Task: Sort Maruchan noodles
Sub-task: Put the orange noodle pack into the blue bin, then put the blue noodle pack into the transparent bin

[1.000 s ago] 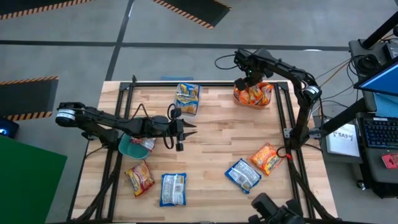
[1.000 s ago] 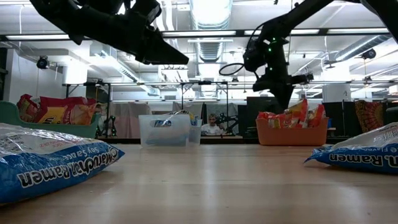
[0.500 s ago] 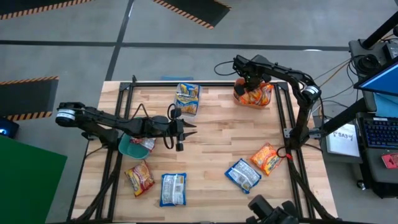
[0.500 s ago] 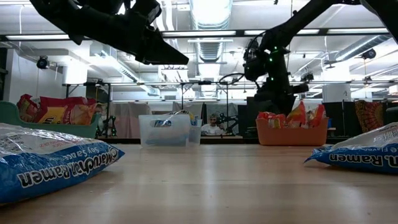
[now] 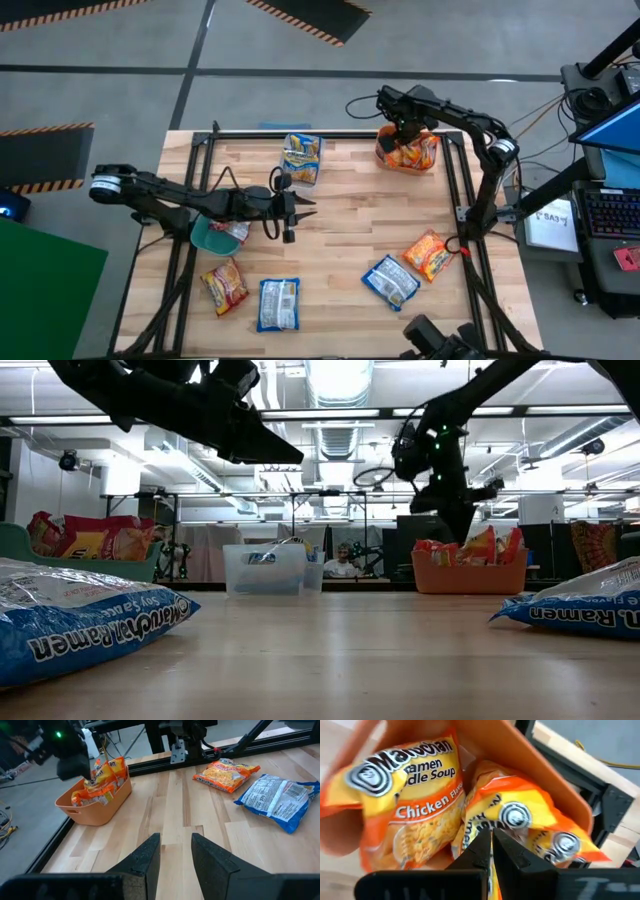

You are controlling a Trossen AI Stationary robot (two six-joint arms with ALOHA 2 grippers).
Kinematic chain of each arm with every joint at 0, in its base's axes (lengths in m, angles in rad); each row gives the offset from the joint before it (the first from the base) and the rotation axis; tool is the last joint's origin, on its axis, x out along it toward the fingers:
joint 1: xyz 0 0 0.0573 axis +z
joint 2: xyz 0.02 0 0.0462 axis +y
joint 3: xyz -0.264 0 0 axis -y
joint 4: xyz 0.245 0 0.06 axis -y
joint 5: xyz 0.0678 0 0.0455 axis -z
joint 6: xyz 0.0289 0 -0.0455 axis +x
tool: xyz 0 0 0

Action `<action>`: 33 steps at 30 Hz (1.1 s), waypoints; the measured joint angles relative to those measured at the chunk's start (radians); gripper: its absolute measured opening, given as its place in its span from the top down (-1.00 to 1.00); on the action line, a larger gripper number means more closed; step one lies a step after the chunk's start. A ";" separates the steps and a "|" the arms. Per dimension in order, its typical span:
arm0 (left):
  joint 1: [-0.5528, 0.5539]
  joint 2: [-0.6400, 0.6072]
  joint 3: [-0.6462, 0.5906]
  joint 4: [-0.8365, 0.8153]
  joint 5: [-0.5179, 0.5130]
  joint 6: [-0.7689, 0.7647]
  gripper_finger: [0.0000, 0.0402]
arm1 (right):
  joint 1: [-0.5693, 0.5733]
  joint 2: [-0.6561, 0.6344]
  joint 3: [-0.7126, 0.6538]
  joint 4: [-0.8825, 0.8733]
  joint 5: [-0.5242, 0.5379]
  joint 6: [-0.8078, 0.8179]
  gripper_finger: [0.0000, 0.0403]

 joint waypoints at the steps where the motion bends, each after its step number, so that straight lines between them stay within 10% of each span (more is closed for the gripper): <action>1: 0.000 0.000 0.000 0.000 0.000 0.000 0.53 | 0.000 -0.009 0.008 -0.006 0.000 0.000 0.96; 13: 0.000 0.000 0.000 0.000 0.000 0.000 0.53 | 0.149 -0.169 0.039 -0.044 -0.221 0.043 0.96; 33: 0.000 0.000 0.000 0.000 0.000 -0.002 0.53 | 0.882 -0.196 -0.238 0.129 -0.612 0.071 0.96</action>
